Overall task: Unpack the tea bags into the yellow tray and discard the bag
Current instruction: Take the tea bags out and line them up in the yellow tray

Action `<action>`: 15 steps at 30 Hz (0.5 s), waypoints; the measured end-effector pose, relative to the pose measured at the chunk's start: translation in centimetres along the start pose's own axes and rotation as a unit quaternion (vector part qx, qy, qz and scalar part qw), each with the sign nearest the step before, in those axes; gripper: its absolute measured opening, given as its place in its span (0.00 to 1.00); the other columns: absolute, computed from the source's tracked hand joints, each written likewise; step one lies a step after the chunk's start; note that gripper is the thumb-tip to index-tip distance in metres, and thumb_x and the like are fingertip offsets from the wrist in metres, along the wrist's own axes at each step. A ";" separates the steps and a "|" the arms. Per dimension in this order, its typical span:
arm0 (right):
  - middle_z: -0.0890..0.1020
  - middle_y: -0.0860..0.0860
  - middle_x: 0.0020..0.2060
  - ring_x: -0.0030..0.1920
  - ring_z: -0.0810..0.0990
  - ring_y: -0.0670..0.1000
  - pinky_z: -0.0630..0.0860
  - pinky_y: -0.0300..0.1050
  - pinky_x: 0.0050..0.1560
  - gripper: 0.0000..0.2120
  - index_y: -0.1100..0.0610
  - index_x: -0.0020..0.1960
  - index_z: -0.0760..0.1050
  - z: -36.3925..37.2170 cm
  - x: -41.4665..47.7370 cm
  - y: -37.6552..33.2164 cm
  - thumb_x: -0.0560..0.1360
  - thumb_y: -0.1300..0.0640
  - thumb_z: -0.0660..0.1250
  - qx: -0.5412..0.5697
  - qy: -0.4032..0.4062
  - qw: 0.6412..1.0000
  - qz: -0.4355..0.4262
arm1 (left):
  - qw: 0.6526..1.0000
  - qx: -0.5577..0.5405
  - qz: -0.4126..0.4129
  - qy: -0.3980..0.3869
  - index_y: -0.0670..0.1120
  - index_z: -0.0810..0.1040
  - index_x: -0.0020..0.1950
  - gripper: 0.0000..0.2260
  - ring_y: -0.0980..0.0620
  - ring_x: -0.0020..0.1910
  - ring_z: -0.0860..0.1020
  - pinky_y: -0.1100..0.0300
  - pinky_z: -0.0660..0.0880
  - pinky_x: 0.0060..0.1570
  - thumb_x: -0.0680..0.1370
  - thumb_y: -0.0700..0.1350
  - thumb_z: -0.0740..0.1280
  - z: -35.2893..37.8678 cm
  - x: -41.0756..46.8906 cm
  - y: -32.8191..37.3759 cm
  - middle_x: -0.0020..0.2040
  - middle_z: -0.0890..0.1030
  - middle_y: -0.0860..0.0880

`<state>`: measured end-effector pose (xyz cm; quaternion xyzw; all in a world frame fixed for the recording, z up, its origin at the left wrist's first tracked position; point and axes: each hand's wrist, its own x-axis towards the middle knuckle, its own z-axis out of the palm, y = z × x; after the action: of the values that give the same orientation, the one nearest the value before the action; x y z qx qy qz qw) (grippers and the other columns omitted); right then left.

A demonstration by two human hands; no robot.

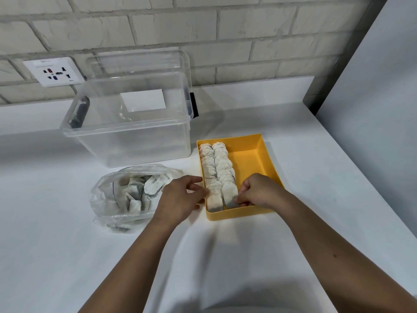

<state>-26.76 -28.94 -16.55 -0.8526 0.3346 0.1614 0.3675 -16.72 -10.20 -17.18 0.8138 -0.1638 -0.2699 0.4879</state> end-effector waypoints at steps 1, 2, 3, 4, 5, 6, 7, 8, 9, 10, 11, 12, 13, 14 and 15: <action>0.86 0.52 0.36 0.43 0.84 0.52 0.80 0.49 0.50 0.11 0.60 0.42 0.83 -0.1 -0.1 0.0 0.68 0.52 0.77 0.000 0.001 1.000 -0.002 | 1.000 -0.003 -0.001 0.000 0.46 0.80 0.62 0.15 0.53 0.38 0.85 0.60 0.82 0.39 0.76 0.42 0.73 0.0 0.0 0.0 0.45 0.85 0.50; 0.86 0.51 0.36 0.43 0.84 0.51 0.79 0.49 0.50 0.11 0.60 0.42 0.83 -0.2 -0.2 -0.1 0.68 0.51 0.77 0.001 0.005 1.000 -0.004 | 1.000 -0.006 -0.002 -0.001 0.46 0.80 0.62 0.15 0.53 0.38 0.85 0.60 0.82 0.39 0.76 0.42 0.73 -0.1 0.0 0.0 0.45 0.85 0.50; 0.86 0.51 0.35 0.42 0.83 0.51 0.79 0.49 0.49 0.12 0.59 0.42 0.82 -0.3 -0.4 -0.3 0.68 0.50 0.77 -0.001 0.011 1.000 -0.005 | 1.000 -0.010 -0.003 -0.004 0.46 0.80 0.62 0.15 0.53 0.38 0.85 0.59 0.82 0.39 0.76 0.42 0.73 -0.2 -0.1 0.1 0.45 0.85 0.50; 0.85 0.50 0.36 0.42 0.83 0.50 0.79 0.49 0.49 0.13 0.57 0.42 0.81 -0.5 -0.5 -0.4 0.68 0.48 0.77 -0.011 0.023 1.000 -0.004 | 1.000 -0.021 -0.007 -0.008 0.46 0.80 0.62 0.15 0.52 0.38 0.86 0.59 0.82 0.39 0.76 0.42 0.73 -0.2 -0.2 0.3 0.45 0.85 0.50; 0.84 0.49 0.38 0.43 0.82 0.50 0.78 0.49 0.48 0.14 0.55 0.43 0.80 -0.7 -0.8 -0.7 0.67 0.46 0.77 -0.036 0.044 0.998 -0.006 | 0.999 -0.042 -0.012 -0.012 0.45 0.80 0.62 0.14 0.51 0.39 0.86 0.58 0.82 0.39 0.76 0.41 0.72 -0.5 -0.4 0.5 0.46 0.85 0.49; 0.83 0.47 0.40 0.44 0.80 0.50 0.77 0.49 0.47 0.14 0.53 0.43 0.79 -0.9 -1.2 -1.1 0.68 0.43 0.76 -0.066 0.071 0.995 -0.011 | 0.997 -0.072 -0.017 -0.016 0.44 0.80 0.62 0.14 0.50 0.39 0.86 0.57 0.82 0.39 0.77 0.41 0.72 -0.8 -0.6 0.8 0.47 0.85 0.47; 0.82 0.46 0.41 0.45 0.80 0.49 0.77 0.48 0.47 0.14 0.51 0.43 0.78 -1.1 -1.6 -1.6 0.68 0.42 0.75 -0.090 0.098 0.991 -0.025 | 0.994 -0.105 -0.021 -0.014 0.44 0.80 0.62 0.13 0.48 0.40 0.86 0.56 0.82 0.39 0.77 0.40 0.71 -1.4 -0.9 1.1 0.48 0.85 0.45; 0.82 0.44 0.42 0.46 0.79 0.48 0.76 0.47 0.47 0.12 0.49 0.43 0.77 -1.1 -2.0 -2.2 0.69 0.42 0.74 -0.098 0.123 0.986 -0.047 | 0.991 -0.133 -0.019 -0.007 0.44 0.80 0.61 0.12 0.47 0.41 0.86 0.56 0.82 0.39 0.77 0.39 0.71 -2.2 -1.1 1.5 0.49 0.85 0.43; 0.82 0.43 0.43 0.47 0.79 0.48 0.76 0.46 0.47 0.11 0.48 0.43 0.76 -1.0 -2.3 -2.8 0.70 0.42 0.73 -0.093 0.142 0.983 -0.073 | 0.989 -0.150 -0.013 0.004 0.44 0.81 0.60 0.11 0.47 0.41 0.86 0.57 0.82 0.39 0.78 0.39 0.71 -3.2 -1.3 1.7 0.49 0.85 0.43; 0.81 0.43 0.42 0.46 0.78 0.47 0.77 0.46 0.46 0.10 0.47 0.42 0.76 -0.7 -2.6 -3.6 0.71 0.43 0.73 -0.078 0.155 0.979 -0.102 | 0.987 -0.160 -0.006 0.022 0.44 0.81 0.59 0.10 0.47 0.42 0.86 0.57 0.82 0.39 0.78 0.39 0.70 -4.4 -1.5 1.8 0.49 0.85 0.43; 0.81 0.42 0.40 0.45 0.79 0.46 0.77 0.46 0.46 0.09 0.46 0.42 0.76 -0.3 -2.8 -4.4 0.71 0.43 0.73 -0.055 0.162 0.977 -0.130 | 0.985 -0.167 0.001 0.042 0.45 0.82 0.57 0.09 0.47 0.42 0.86 0.57 0.82 0.40 0.78 0.39 0.70 -5.6 -1.7 1.9 0.49 0.85 0.43; 0.81 0.42 0.39 0.44 0.79 0.45 0.77 0.46 0.45 0.08 0.46 0.41 0.77 0.2 -2.9 -5.3 0.71 0.44 0.73 -0.028 0.163 0.974 -0.157 | 0.984 -0.166 0.003 0.067 0.45 0.82 0.56 0.08 0.48 0.42 0.86 0.55 0.82 0.41 0.77 0.39 0.71 -7.0 -1.8 1.8 0.48 0.85 0.43; 0.81 0.42 0.37 0.43 0.79 0.44 0.77 0.46 0.45 0.07 0.47 0.40 0.78 0.8 -3.0 -6.2 0.71 0.46 0.74 -0.005 0.159 0.970 -0.183 | 0.983 -0.159 0.002 0.092 0.45 0.83 0.55 0.07 0.48 0.43 0.86 0.53 0.81 0.43 0.77 0.40 0.71 -8.2 -1.9 1.6 0.48 0.85 0.43; 0.82 0.41 0.37 0.42 0.78 0.43 0.77 0.46 0.45 0.05 0.47 0.41 0.80 1.3 -3.0 -7.0 0.71 0.48 0.74 0.007 0.155 0.966 -0.209 | 0.983 -0.144 0.001 0.116 0.46 0.83 0.54 0.07 0.49 0.42 0.86 0.52 0.81 0.44 0.77 0.40 0.72 -9.4 -1.8 1.2 0.47 0.86 0.43; 0.82 0.41 0.38 0.41 0.78 0.41 0.77 0.45 0.45 0.02 0.47 0.42 0.81 1.9 -2.9 -7.9 0.72 0.50 0.73 0.003 0.150 0.960 -0.235 | 0.983 -0.125 0.002 0.136 0.46 0.83 0.53 0.06 0.49 0.42 0.86 0.53 0.81 0.44 0.76 0.41 0.72 -10.5 -1.8 0.8 0.46 0.86 0.44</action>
<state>-23.50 -22.21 -12.22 -0.9205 0.1762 -0.0601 0.3436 -11.90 -2.21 -12.02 0.7752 -0.0620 -0.1739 0.6041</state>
